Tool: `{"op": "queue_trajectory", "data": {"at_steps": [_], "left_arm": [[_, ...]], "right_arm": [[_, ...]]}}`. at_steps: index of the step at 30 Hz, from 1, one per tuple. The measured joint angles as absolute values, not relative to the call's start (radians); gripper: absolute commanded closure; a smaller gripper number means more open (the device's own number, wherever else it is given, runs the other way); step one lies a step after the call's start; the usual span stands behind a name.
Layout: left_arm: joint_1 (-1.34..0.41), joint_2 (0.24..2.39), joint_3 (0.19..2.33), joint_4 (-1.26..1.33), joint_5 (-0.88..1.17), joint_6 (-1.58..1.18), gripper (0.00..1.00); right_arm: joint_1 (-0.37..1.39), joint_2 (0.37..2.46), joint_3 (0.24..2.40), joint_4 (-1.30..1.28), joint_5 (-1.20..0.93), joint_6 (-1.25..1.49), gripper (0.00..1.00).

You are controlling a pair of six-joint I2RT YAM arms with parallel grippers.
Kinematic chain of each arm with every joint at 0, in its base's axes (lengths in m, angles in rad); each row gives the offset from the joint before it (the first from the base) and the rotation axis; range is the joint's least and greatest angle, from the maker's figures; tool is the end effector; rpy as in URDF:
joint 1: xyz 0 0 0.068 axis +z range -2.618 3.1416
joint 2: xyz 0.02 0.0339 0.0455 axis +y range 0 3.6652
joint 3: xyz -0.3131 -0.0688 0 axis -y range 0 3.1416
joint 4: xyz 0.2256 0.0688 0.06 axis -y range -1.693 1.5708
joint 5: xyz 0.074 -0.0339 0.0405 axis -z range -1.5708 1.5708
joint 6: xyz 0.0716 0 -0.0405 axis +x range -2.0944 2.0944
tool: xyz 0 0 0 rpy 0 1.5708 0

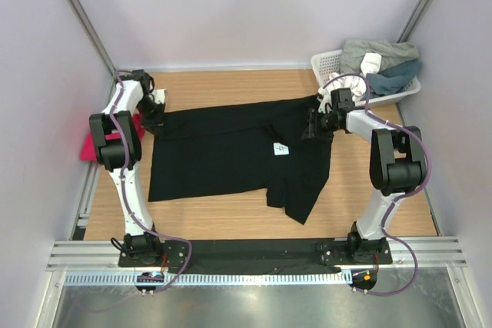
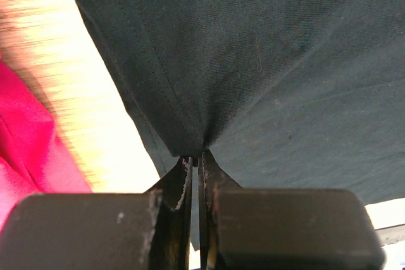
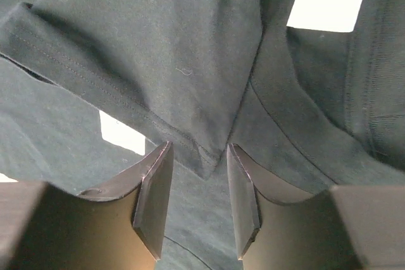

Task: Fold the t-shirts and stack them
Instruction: Fold the tshirt

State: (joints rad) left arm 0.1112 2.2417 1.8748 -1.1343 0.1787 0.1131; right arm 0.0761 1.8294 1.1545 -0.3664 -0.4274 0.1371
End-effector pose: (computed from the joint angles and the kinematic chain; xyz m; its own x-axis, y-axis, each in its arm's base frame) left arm 0.4554 0.0380 0.1897 -0.9960 0.0005 -0.0891 0.0156 0.9856 -0.1683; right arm 0.3806 0.0588 0.2020 -0.8905 0.0568 -0.4515 -0.1577 0.8921 0.4234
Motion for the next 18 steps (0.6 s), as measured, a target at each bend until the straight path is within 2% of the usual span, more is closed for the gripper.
{"op": "queue_trajectory", "data": {"at_steps": [10,18], "left_arm": [[0.110,2.243,1.882,-1.135,0.178,0.113,1.00],[0.110,2.243,1.905,-1.135,0.178,0.112,1.00]], "right_arm": [[0.076,1.842,1.149,-0.374,-0.449,0.154,0.57],[0.076,1.830,1.096,-0.378,-0.452,0.157,0.63]]}}
